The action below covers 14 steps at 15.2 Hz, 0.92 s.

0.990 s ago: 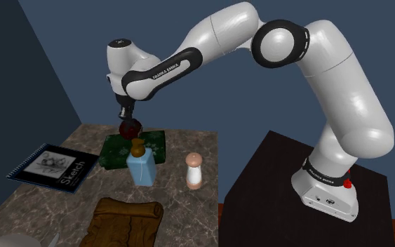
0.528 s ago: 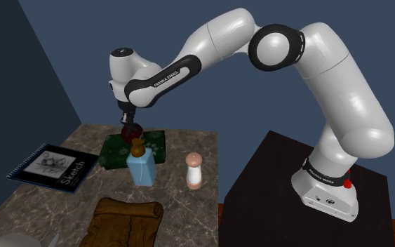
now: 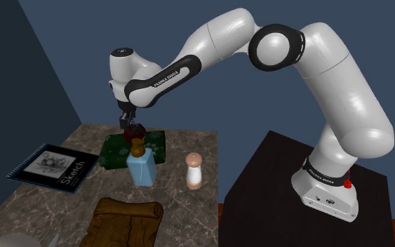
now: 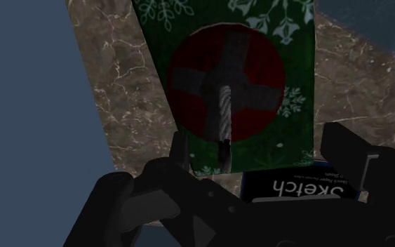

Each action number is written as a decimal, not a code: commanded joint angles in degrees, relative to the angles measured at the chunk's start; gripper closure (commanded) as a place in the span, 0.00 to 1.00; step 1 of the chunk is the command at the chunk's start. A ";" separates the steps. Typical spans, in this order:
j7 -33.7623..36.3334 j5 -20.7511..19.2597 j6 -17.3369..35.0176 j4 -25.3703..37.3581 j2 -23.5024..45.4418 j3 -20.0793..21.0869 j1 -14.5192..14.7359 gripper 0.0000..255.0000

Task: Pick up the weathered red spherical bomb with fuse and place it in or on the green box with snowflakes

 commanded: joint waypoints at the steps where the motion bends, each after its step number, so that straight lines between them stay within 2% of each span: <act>1: 0.00 0.00 0.00 0.00 0.00 0.00 0.00 0.00; 6: -0.42 1.27 -3.15 -2.48 -5.62 1.24 -0.82 0.00; 14: -0.43 1.27 -3.15 -2.48 -5.62 1.24 -0.82 0.00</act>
